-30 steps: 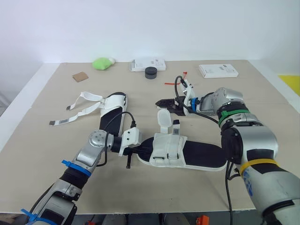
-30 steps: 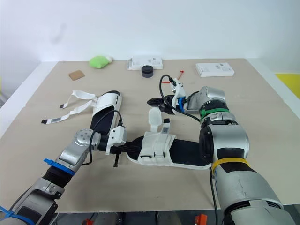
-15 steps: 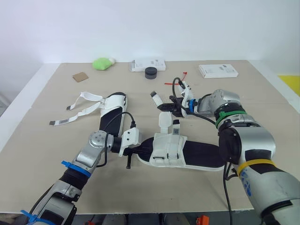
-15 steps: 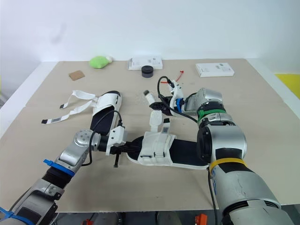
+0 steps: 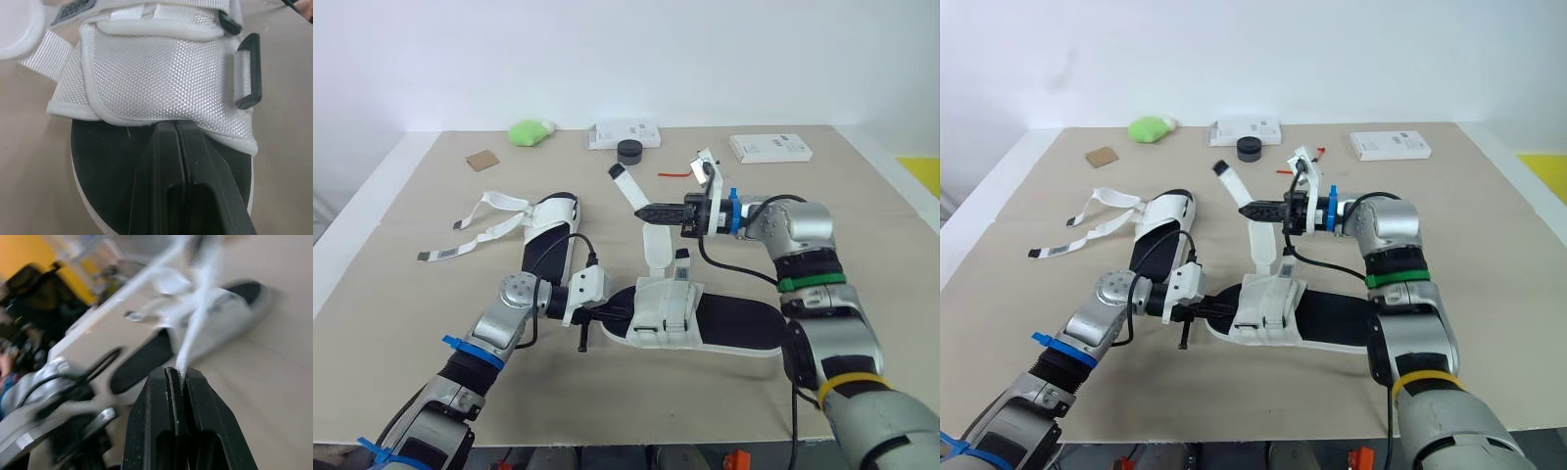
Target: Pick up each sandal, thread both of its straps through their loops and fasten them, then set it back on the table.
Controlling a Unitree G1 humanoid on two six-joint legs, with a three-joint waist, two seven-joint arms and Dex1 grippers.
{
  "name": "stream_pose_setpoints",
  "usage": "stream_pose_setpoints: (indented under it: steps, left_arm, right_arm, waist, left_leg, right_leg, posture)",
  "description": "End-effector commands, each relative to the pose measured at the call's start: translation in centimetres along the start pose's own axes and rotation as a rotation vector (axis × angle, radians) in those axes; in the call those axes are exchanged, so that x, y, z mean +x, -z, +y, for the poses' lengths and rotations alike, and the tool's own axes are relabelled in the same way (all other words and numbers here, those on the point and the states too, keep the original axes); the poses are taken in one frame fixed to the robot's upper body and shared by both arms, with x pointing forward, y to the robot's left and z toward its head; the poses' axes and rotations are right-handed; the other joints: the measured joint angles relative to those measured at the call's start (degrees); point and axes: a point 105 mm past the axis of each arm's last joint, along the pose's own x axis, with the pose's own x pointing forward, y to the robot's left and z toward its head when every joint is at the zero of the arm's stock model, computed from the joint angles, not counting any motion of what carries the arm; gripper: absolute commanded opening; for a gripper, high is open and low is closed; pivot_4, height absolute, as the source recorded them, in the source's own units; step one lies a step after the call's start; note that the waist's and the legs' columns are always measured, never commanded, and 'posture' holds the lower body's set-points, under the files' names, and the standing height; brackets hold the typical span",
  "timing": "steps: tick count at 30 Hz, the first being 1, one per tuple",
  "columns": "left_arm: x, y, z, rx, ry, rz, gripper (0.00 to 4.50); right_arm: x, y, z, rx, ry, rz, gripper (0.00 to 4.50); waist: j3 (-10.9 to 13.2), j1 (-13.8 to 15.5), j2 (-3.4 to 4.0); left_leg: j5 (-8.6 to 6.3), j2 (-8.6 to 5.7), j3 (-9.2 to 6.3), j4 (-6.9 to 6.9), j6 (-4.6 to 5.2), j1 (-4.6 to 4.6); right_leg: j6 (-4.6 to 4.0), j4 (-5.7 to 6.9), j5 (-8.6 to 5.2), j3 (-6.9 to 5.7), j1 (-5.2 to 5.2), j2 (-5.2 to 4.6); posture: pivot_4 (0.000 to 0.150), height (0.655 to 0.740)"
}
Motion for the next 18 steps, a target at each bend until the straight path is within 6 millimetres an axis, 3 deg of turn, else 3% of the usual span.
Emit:
stream_pose_setpoints:
  steps: [1, 7, 10, 18]
  left_arm:
    - [0.3, 4.9, -2.3, -0.158, 0.057, 0.161, 0.0]
    - [0.3, 4.9, -2.1, -0.158, 0.059, 0.16, 0.0]
    - [0.3, 4.9, -2.1, -0.159, 0.064, 0.16, 0.0]
    - [0.2, 4.8, -2.0, -0.155, 0.074, 0.165, 0.0]
  right_arm:
    - [-0.9, -4.2, 4.3, -0.264, -0.086, -0.142, 0.01]
    - [-0.1, 0.6, 8.3, -0.587, -0.103, -0.068, 0.01]
    - [-0.3, 1.3, 9.6, -0.667, -0.124, -0.079, 0.01]
    - [-1.0, 3.6, 10.6, -1.018, -0.165, -0.013, 0.01]
  waist:
    - [0.0, -0.1, 0.07]
    - [0.0, 0.0, -0.08]
    - [0.0, -0.1, -0.1]
    - [0.1, 0.0, -0.22]
  left_leg:
    - [0.0, 0.0, 0.01, 0.0, 0.0, 0.01]
    - [0.0, -0.02, 0.02, 0.02, -0.01, 0.01]
    - [-0.01, -0.01, 0.07, 0.02, -0.05, 0.03]
    - [0.01, 0.02, 0.04, -0.01, -0.07, 0.05]
  right_leg:
    - [0.0, 0.01, -0.01, 0.01, 0.0, 0.0]
    - [0.02, -0.01, -0.03, 0.01, 0.02, -0.03]
    - [0.02, -0.01, -0.02, 0.04, 0.01, -0.03]
    - [-0.04, -0.02, -0.07, -0.01, 0.01, 0.01]
  posture:
    - [0.15, 0.74]
    - [0.15, 0.74]
    - [0.15, 0.74]
    - [0.15, 0.74]
